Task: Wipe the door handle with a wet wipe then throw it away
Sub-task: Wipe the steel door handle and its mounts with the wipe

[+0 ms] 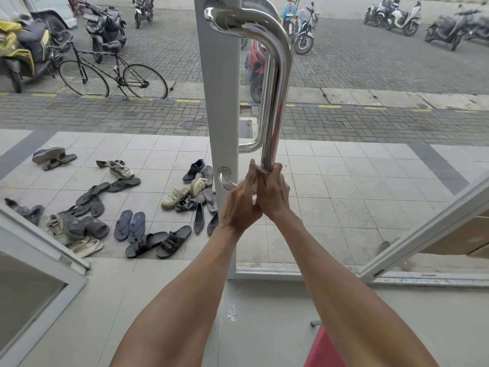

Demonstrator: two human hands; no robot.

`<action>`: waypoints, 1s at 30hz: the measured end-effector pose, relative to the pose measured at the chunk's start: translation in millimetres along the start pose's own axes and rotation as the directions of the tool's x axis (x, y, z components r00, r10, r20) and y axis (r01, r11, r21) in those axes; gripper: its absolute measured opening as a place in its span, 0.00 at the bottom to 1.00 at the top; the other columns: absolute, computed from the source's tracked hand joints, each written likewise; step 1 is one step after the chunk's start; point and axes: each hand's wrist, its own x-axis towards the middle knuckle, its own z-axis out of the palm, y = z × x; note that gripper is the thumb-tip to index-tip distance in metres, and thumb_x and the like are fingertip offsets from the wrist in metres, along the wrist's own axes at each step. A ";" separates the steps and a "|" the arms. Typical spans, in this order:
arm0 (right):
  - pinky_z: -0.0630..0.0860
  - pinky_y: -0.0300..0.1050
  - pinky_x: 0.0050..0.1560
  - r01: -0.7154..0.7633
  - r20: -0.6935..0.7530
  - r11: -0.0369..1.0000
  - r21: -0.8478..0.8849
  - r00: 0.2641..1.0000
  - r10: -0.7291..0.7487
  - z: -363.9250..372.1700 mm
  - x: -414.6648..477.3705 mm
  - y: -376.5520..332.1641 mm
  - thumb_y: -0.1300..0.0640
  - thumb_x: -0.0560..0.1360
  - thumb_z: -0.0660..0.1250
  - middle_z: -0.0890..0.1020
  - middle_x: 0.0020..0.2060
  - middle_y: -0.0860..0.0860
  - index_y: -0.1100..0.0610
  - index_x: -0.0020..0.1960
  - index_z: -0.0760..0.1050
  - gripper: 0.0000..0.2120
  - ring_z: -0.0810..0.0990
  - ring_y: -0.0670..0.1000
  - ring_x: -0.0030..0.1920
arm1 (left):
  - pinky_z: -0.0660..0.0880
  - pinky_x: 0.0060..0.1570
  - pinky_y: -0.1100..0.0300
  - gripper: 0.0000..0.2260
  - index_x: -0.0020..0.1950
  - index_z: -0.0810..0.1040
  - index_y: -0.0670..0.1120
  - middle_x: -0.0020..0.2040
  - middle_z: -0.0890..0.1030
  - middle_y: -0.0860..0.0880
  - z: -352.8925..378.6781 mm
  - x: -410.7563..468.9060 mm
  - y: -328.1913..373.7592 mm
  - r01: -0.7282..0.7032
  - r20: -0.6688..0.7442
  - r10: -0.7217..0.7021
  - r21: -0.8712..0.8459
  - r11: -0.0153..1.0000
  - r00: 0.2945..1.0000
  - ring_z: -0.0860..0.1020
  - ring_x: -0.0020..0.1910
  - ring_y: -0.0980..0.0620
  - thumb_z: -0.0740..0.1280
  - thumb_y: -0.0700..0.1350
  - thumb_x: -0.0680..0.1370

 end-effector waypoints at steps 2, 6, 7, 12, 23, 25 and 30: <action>0.72 0.57 0.54 0.084 -0.082 0.996 0.027 0.993 -0.081 -5.2 6.8 -12.5 0.42 0.81 0.55 0.78 0.45 0.51 0.49 0.50 0.58 0.12 0.79 0.58 0.49 | 0.79 0.35 0.57 0.37 0.71 0.58 0.25 0.48 0.84 0.35 -4.1 10.4 6.8 -0.007 -0.055 0.006 -0.011 1.000 0.998 0.84 0.37 0.43 0.74 0.32 0.69; 0.70 0.51 0.52 0.171 -0.181 0.983 0.067 0.971 -0.157 -12.4 20.4 -37.1 0.43 0.79 0.55 0.78 0.44 0.45 0.53 0.50 0.62 0.13 0.79 0.51 0.47 | 0.65 0.30 0.80 0.32 0.75 0.58 0.32 0.36 0.83 0.39 -4.3 35.6 17.6 0.059 -0.194 -0.067 -0.044 0.997 0.979 0.72 0.27 0.58 0.69 0.36 0.76; 0.69 0.50 0.52 0.173 -0.180 0.982 0.074 0.971 -0.158 -12.6 22.0 -37.0 0.43 0.79 0.54 0.78 0.44 0.44 0.56 0.51 0.64 0.15 0.79 0.50 0.47 | 0.64 0.29 0.82 0.31 0.76 0.57 0.35 0.36 0.84 0.40 -3.2 37.9 17.3 0.072 -0.213 -0.081 -0.049 0.996 0.974 0.73 0.27 0.59 0.68 0.37 0.77; 0.68 0.52 0.57 0.124 -0.074 0.991 0.040 0.990 -0.121 -4.6 12.4 -11.4 0.37 0.79 0.47 0.78 0.44 0.42 0.56 0.54 0.68 0.24 0.78 0.49 0.49 | 0.79 0.49 0.61 0.31 0.78 0.55 0.39 0.61 0.81 0.43 11.6 15.8 9.2 0.133 -0.181 -0.149 -0.098 0.986 0.972 0.82 0.55 0.49 0.66 0.41 0.79; 0.70 0.65 0.58 0.309 -0.143 0.951 -0.026 0.940 -0.310 -28.9 31.4 -37.0 0.47 0.83 0.52 0.76 0.38 0.40 0.50 0.48 0.58 0.08 0.77 0.50 0.44 | 0.72 0.50 0.75 0.18 0.66 0.73 0.35 0.54 0.83 0.40 4.9 50.8 24.2 0.030 -0.284 -0.055 -0.092 0.995 0.957 0.83 0.50 0.47 0.67 0.39 0.78; 0.69 0.65 0.60 0.291 -0.112 0.956 -0.022 0.950 -0.292 -25.2 29.8 -29.2 0.46 0.82 0.52 0.78 0.42 0.42 0.51 0.49 0.59 0.09 0.78 0.52 0.46 | 0.73 0.50 0.71 0.18 0.65 0.74 0.34 0.53 0.83 0.39 10.3 44.5 19.7 0.041 -0.274 -0.066 -0.095 0.995 0.960 0.84 0.49 0.46 0.67 0.39 0.77; 0.68 0.64 0.61 0.158 -0.043 0.987 -0.025 0.986 -0.159 -5.4 14.9 3.0 0.39 0.80 0.49 0.77 0.41 0.45 0.51 0.48 0.59 0.15 0.77 0.55 0.48 | 0.69 0.47 0.81 0.19 0.66 0.74 0.36 0.53 0.83 0.42 22.7 13.7 -1.2 0.074 -0.175 -0.095 -0.123 0.990 0.980 0.83 0.49 0.50 0.67 0.40 0.76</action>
